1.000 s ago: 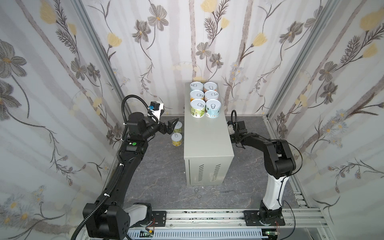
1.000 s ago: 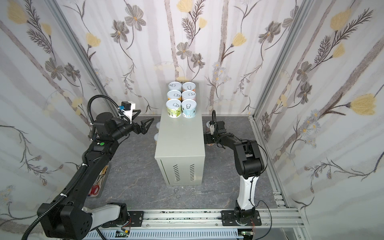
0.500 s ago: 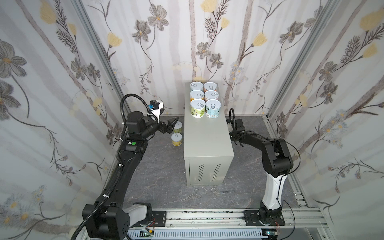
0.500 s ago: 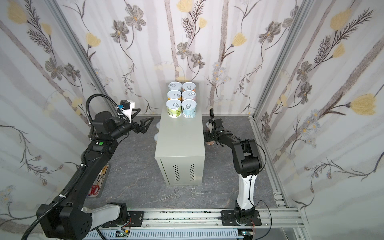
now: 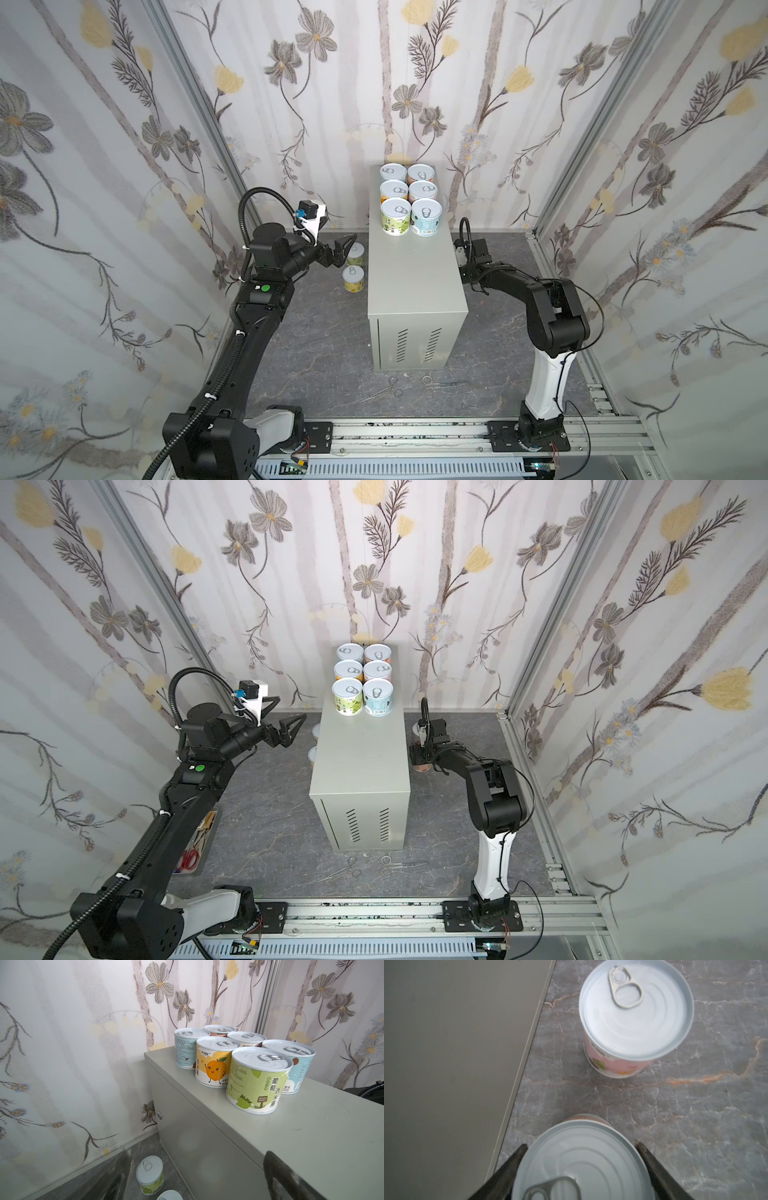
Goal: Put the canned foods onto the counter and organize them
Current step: 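Lift the orange-label can with the right gripper up over the cabinet top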
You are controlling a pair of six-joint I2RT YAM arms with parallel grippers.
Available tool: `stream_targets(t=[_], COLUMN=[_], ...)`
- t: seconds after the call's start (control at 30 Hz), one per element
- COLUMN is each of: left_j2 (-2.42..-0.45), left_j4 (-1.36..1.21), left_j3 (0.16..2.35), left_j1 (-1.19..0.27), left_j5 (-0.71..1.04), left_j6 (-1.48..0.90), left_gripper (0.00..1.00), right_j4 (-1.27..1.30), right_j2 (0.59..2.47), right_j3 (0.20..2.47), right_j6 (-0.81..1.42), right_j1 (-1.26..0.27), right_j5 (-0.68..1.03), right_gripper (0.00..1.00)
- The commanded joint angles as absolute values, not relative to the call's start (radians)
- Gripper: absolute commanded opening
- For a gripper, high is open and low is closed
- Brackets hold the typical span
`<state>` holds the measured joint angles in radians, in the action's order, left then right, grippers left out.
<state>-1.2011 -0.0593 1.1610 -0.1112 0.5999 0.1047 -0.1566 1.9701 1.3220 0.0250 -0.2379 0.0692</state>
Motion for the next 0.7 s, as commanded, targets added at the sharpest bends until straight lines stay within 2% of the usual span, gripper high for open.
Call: stream_targets(t=[0.0,0.43,0.67], left_j2=[-1.2,-1.154,-1.097], left_j4=[-0.095,-0.074,-0.035], left_j3=[1.166,1.135,1.124], left_j1=[-0.109,-0.109,-0.107], left_j5=[0.62,0.627,0.597], left_j6=[0.106,0.147,0.162], left_gripper=[1.0,1.0,1.0], right_j4=[-0.197,-0.478,-0.712], right_j2=[1.887,1.478,1.343], right_j3=[1.308,1.323,1.512], right_j6=[0.034,0.07,0.096], right_j1=[-0.218,-0.21,-0.243], right_j5=[0.084,0.064,0.048], right_gripper=[0.66,0.62,0.61])
